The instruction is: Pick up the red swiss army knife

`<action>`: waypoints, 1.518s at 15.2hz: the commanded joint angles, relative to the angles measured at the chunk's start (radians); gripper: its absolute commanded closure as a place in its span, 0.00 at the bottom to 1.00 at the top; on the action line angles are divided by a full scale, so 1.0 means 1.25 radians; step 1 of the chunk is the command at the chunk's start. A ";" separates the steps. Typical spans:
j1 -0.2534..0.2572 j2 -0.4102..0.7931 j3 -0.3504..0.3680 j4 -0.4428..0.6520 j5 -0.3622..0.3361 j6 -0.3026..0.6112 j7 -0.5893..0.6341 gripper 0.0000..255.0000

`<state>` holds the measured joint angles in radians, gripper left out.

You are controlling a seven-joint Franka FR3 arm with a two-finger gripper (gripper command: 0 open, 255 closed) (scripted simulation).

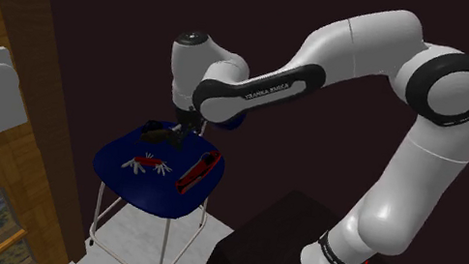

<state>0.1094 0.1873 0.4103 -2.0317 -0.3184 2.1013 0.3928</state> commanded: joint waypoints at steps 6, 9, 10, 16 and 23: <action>0.075 0.220 -0.018 0.165 -0.113 0.005 0.078 0.00; 0.104 0.291 -0.029 0.231 -0.140 -0.002 0.091 0.00; 0.105 0.298 -0.031 0.230 -0.143 0.005 0.095 0.00; 0.114 0.343 -0.046 0.227 -0.167 0.049 0.117 0.00; 0.115 0.343 -0.046 0.227 -0.167 0.049 0.117 1.00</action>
<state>0.2525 0.6155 0.3526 -1.7477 -0.5276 2.1620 0.5391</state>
